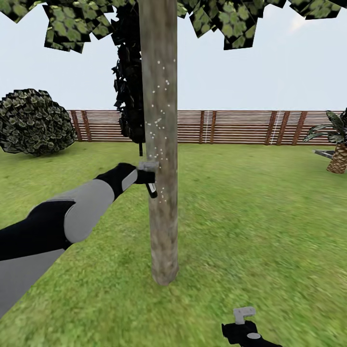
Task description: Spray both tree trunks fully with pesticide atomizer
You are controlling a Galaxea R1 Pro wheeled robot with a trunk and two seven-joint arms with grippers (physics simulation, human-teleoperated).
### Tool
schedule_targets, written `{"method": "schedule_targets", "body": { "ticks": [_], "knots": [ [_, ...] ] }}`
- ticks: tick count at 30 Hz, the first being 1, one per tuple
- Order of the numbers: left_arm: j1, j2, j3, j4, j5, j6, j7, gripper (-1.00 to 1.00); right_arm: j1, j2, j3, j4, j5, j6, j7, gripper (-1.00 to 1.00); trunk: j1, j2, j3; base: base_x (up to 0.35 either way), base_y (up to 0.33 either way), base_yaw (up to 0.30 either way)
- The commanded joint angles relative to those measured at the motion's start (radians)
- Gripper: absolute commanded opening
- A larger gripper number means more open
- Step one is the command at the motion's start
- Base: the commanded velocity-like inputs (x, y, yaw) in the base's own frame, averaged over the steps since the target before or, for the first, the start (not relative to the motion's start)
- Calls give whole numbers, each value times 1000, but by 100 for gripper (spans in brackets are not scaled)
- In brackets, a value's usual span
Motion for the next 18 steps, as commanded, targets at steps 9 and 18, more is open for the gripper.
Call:
{"method": "schedule_targets", "body": {
  "ticks": [9,18],
  "knots": [
    [147,1,9,-3,-7,-111,0,-100,-1,-2,-1,3,1,-6,-7,100,1,-2,-2,0,0,0],
    [376,5,9,-4,-7,-290,0,-100,91,-5,-1,4,2,-6,-6,100,1,-2,-2,0,0,0]
  ]
}}
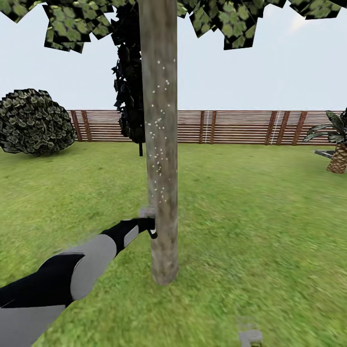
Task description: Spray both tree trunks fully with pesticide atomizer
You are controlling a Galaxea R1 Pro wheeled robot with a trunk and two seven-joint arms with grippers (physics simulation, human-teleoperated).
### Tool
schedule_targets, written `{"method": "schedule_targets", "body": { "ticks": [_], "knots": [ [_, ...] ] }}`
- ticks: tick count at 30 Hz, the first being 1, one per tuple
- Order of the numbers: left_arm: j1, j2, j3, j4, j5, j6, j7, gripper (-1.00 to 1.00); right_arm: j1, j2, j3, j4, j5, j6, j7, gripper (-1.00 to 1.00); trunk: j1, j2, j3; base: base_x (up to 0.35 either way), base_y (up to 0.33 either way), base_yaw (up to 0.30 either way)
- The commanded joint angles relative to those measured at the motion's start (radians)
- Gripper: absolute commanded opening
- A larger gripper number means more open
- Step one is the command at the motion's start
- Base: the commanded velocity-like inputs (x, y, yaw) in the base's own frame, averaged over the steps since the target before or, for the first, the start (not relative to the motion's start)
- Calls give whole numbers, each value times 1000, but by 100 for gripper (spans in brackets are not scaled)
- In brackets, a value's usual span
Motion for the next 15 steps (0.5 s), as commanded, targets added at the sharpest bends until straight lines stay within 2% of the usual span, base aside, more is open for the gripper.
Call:
{"method": "schedule_targets", "body": {
  "ticks": [1,4,9,12,15],
  "knots": [
    [14,0,11,-3,-5,-6,-3,-100,11,0,2,4,10,-7,-5,100,1,-2,-1,0,0,0],
    [93,8,11,-3,-4,-45,-3,-100,63,-2,2,4,12,-43,-5,100,1,-2,-1,0,0,0],
    [136,31,11,-3,-4,-72,-3,-100,89,-2,4,4,15,-61,-4,100,1,-2,-1,0,0,0],
    [151,42,10,-2,-3,-133,-5,-100,91,2,5,4,15,-62,-3,100,1,-2,-1,0,2,0],
    [159,47,11,-2,-3,-164,-5,-100,92,2,5,5,16,-63,-3,100,1,-2,-1,33,178,0]
  ]
}}
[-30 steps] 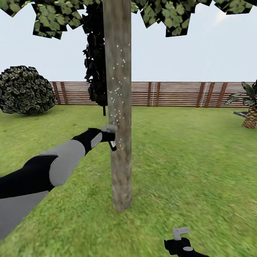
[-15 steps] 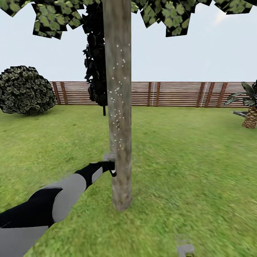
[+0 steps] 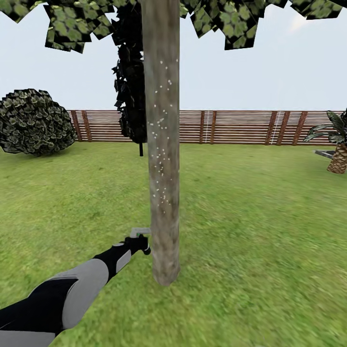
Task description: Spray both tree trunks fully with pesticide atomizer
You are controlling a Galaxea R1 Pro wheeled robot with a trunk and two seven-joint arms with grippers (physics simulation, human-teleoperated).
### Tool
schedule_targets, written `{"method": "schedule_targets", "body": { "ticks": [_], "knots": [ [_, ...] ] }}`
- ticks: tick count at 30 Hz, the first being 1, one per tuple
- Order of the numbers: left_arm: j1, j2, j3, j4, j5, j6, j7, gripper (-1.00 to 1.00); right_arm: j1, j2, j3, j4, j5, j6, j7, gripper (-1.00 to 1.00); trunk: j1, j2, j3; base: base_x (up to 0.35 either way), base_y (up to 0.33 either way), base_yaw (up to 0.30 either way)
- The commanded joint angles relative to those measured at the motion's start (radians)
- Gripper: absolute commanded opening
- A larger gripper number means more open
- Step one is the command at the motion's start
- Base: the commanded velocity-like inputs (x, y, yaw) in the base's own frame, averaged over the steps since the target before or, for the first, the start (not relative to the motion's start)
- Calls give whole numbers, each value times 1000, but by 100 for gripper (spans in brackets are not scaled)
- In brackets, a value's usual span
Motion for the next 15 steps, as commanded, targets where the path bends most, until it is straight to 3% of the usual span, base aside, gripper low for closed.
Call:
{"method": "schedule_targets", "body": {
  "ticks": [1,10,15],
  "knots": [
    [6,2,9,1,-6,-7,-3,-100,-2,0,2,5,10,-6,-6,100,1,-2,-2,104,259,0],
    [25,5,9,1,-6,-7,-3,-100,-1,1,2,5,10,-5,-6,100,1,-2,-2,201,310,-1],
    [25,5,7,0,-6,-6,-4,-100,-1,1,2,5,10,-5,-6,100,1,-2,0,49,349,-229]
  ]
}}
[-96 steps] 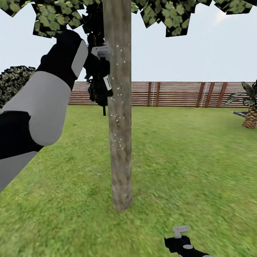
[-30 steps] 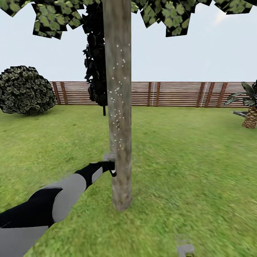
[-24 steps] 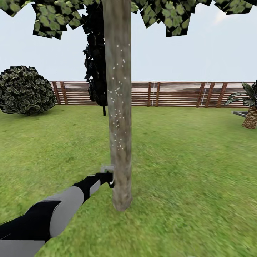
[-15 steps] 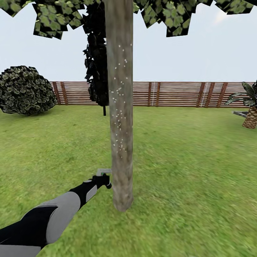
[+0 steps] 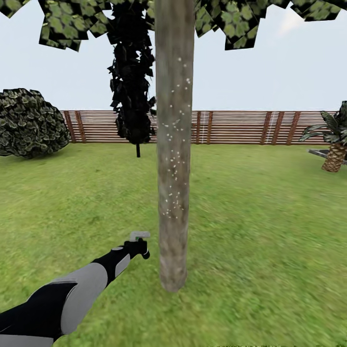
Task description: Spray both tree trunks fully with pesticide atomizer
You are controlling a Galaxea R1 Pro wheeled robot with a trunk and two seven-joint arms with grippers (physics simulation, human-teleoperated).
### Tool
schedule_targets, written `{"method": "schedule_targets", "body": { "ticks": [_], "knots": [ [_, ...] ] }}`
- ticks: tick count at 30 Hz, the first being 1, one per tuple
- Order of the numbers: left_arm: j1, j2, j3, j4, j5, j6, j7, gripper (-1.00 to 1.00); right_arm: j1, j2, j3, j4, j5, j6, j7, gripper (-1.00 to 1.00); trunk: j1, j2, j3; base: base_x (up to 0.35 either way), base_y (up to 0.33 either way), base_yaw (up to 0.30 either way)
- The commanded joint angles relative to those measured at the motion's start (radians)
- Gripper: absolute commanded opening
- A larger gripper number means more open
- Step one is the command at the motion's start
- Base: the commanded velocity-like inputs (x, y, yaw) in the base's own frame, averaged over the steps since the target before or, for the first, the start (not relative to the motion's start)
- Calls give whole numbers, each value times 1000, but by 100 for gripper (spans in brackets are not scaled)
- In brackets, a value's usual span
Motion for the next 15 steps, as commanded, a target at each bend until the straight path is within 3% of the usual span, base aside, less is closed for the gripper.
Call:
{"method": "schedule_targets", "body": {
  "ticks": [1,15],
  "knots": [
    [-1,0,9,0,-6,-3,-3,-100,-2,0,2,5,10,-6,-7,100,1,-2,-1,9,350,-274],
    [-1,0,8,0,-6,-2,-5,-100,-2,3,2,5,10,-4,-4,100,1,-2,2,1,350,-285]
  ]
}}
